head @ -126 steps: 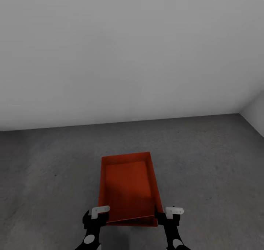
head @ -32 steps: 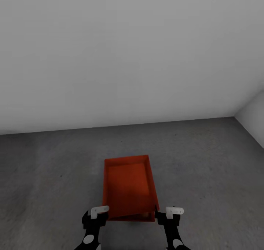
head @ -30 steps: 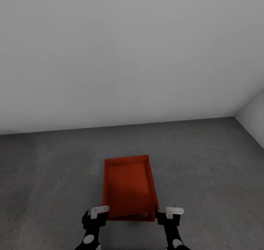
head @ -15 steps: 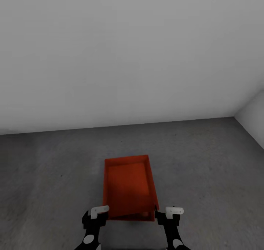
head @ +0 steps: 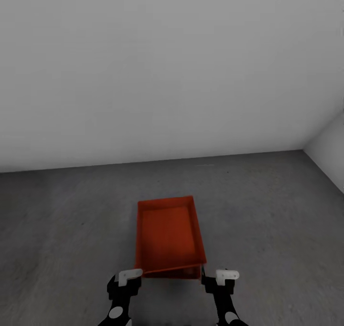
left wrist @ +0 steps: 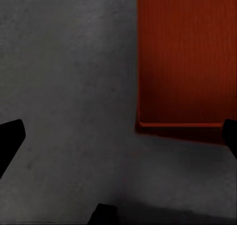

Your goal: Move the two storage containers from the living room to the garage. In the garage, place one container on the floor and stack the other container on top of it (either order is fine).

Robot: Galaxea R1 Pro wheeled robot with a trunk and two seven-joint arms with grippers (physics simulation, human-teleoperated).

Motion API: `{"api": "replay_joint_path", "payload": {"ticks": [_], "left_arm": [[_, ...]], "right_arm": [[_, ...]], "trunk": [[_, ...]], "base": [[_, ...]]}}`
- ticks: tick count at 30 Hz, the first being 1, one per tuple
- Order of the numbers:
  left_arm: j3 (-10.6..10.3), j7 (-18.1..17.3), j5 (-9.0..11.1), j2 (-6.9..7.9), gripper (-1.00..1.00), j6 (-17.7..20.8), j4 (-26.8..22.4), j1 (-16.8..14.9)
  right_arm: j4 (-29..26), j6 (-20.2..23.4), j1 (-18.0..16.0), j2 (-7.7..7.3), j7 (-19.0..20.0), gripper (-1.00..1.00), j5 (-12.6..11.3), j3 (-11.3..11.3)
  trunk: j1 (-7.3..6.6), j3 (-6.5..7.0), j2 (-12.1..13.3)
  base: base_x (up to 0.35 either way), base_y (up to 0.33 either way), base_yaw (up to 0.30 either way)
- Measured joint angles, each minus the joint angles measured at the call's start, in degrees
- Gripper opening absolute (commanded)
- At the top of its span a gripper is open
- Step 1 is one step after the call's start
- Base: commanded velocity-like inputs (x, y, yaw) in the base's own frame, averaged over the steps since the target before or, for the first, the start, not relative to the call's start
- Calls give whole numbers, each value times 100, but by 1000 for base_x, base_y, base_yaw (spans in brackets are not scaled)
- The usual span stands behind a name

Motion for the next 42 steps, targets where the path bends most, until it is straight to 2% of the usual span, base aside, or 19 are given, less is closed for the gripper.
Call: {"api": "replay_joint_path", "payload": {"ticks": [42], "left_arm": [[1,0,-3,1,100,0,5,0]], "right_arm": [[0,-9,0,0,-5,100,-13,-5]], "trunk": [[0,0,0]], "base": [[-344,85,0]]}}
